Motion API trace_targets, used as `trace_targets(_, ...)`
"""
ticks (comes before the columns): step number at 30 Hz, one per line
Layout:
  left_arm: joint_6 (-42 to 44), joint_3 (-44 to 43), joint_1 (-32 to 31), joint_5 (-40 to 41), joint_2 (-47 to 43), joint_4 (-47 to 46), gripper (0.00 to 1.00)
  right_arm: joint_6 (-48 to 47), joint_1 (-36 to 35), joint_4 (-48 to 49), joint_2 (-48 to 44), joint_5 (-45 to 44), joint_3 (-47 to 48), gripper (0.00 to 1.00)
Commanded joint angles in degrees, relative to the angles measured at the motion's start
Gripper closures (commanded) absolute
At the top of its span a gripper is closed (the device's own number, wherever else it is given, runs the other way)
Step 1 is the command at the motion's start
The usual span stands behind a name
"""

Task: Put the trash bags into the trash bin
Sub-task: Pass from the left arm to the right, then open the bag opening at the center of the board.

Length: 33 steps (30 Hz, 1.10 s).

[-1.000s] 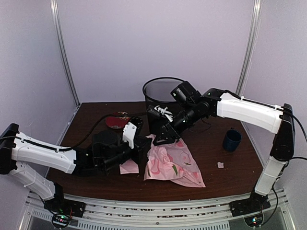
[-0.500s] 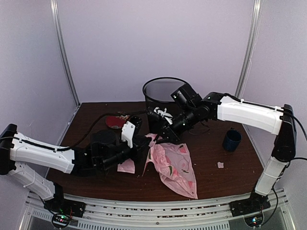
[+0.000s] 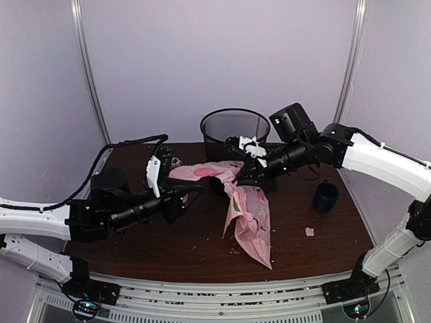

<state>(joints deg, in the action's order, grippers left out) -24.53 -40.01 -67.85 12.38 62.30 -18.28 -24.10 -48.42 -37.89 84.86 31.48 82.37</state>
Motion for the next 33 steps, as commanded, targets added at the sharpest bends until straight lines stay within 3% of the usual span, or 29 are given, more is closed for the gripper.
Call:
trace_targets(1, -9.04, -0.72, 2.87, -13.91, 0.29, -0.46, 0.73, -8.43, -0.7, -0.64, -1.38, -5.38, -0.9, 1.0)
trace_targets(3, -13.09, -1.34, 3.36, -17.63, 2.11, -2.91, 0.71, -10.02, -1.49, -1.16, -1.64, -6.72, -0.72, 1.0)
trace_targets(6, -17.64, -3.56, 3.41, -19.88, 6.06, -4.84, 0.57, -11.63, -3.18, -0.45, -1.95, -10.56, -1.01, 1.0)
trace_targets(16, -25.5, -3.67, 4.93, -24.01, 11.35, -13.53, 0.49, -14.56, -9.81, 0.57, -0.51, -21.49, -0.98, 1.0)
trace_targets(20, -28.43, -1.91, 6.73, -22.71, 11.18, -13.46, 0.5, -14.46, -10.7, 1.03, -0.4, -21.79, -0.9, 1.0)
trace_targets(27, -28.67, -2.09, 7.65, -23.49, 12.96, -12.37, 0.61, -13.67, -11.45, 1.62, -0.06, -22.03, -0.7, 1.0)
trace_targets(33, -27.56, -3.84, 7.65, -24.07, 15.39, -10.64, 0.6, -12.54, -11.56, 2.49, -0.02, -22.51, -0.65, 1.0)
